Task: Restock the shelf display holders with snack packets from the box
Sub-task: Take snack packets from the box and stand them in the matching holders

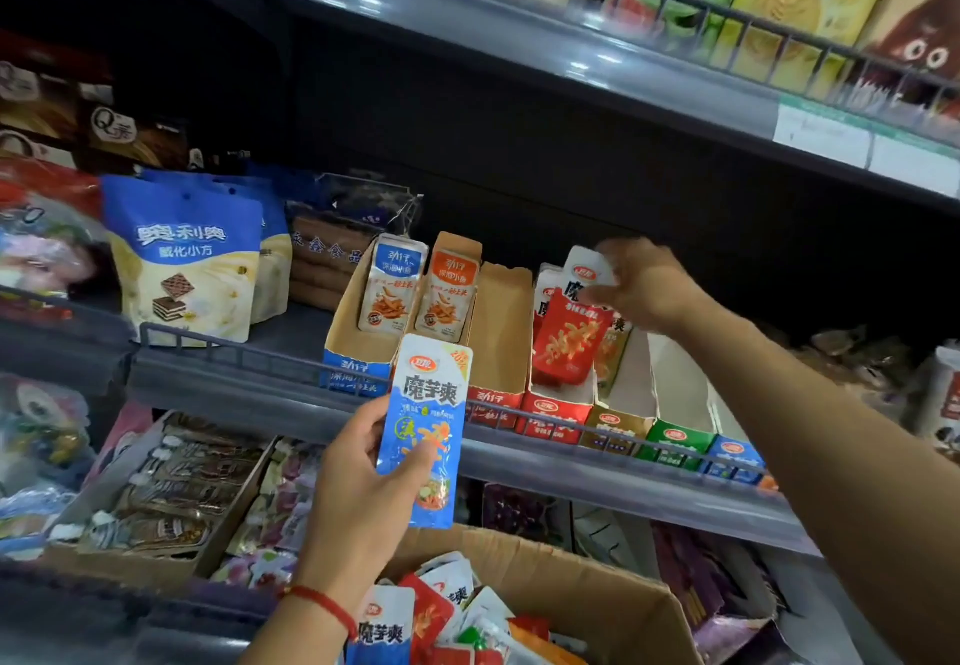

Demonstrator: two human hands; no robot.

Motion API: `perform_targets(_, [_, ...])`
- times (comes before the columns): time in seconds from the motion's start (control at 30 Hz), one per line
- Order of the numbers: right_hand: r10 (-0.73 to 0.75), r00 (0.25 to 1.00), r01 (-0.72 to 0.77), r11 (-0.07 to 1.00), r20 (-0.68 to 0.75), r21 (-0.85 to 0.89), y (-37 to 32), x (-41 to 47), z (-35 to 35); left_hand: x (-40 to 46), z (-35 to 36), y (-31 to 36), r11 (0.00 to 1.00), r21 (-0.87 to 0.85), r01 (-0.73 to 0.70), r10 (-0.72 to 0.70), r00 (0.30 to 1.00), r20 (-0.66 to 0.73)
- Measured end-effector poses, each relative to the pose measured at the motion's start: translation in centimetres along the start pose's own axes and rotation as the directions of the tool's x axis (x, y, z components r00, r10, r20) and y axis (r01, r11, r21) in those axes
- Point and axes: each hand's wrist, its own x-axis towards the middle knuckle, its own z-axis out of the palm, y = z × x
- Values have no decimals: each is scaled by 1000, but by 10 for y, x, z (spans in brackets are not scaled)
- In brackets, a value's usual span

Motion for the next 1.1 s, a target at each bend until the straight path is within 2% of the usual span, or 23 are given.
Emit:
perform_targets(0.13, [-31,996,38,995,80,-90,2,14,28,1,-3,0,1000,17,-8,8,1000,1])
perform_targets(0.27, [-82,997,81,987,-4,-135,9,16,47,3,-4,0,1000,27,12,-12,1000,11])
perform_targets(0.47, [-137,981,90,947,-134,-309,22,22,68,3,0,0,999,24,31,-31,999,19])
perform_targets(0.57, [-131,976,68,943,-176,-325,27,21,72,1,2,2,999,13,50,-50,998,31])
perform_targets(0.63, [-174,961,104,948,-215,-301,28,10,72,-1,3,4,998,-12,66,-65,997,44])
perform_targets(0.73, [-199,944,179,979,-262,-96,17,-28,70,-4,4,7,995,-54,83,-79,994,73])
perform_targets(0.83, [-204,961,239,953,-185,188,6,-86,68,-10,10,9,991,-81,108,-99,989,113])
perform_targets(0.9, [-174,983,181,893,-54,413,8,-125,69,-14,16,7,988,-101,117,-104,987,120])
perform_targets(1.0, [-140,973,5,809,184,588,20,-163,82,-25,31,4,986,-113,125,-104,979,174])
perform_targets(1.07, [-118,964,-82,725,240,684,30,-177,91,-34,45,4,990,-66,126,-108,967,231])
perform_targets(1.1, [-92,971,-94,708,222,700,37,-181,92,-37,53,4,992,-33,121,-108,959,262])
